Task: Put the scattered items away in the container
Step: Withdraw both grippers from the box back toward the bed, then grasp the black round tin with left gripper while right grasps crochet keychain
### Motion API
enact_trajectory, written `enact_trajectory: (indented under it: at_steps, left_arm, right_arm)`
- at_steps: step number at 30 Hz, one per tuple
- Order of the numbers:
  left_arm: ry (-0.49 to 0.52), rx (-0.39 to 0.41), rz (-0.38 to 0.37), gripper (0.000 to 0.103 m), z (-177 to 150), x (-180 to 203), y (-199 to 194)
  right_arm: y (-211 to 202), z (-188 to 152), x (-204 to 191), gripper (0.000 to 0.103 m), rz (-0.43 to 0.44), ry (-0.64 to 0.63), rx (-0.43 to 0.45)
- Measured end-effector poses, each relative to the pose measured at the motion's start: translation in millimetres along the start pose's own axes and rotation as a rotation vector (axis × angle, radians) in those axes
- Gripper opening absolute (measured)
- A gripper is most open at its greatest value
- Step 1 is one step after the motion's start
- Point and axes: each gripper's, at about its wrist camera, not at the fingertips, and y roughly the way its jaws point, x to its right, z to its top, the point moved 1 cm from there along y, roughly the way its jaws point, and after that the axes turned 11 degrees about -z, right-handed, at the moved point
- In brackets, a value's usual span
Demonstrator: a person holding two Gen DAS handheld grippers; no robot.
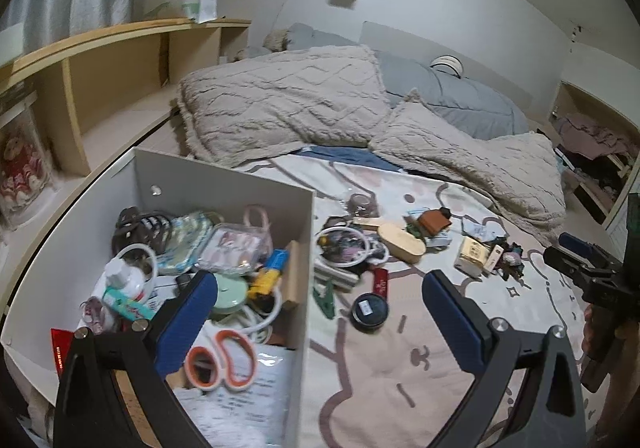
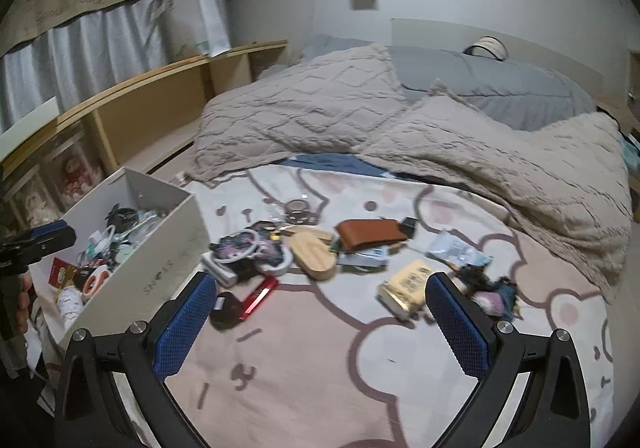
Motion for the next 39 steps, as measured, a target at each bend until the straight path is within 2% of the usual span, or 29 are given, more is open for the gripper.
enact_trajectory:
  at_steps: [8,19,39]
  left_arm:
    - [0.037,-0.008,-0.019,0.103,-4,27,21]
    - [0.133,-0.051,-0.047,0.103,-13,62,50]
    - [0.218,-0.256,-0.009,0.103,-55,78,135]
  right_arm:
    - [-1,-14,45,0.103,-0.065,0.066,-0.009]
    - [8,-42,84,0.103,-0.134,0.096,-0.044]
    - [61,-90,125,0.103,-0.254,0.076,-0.179]
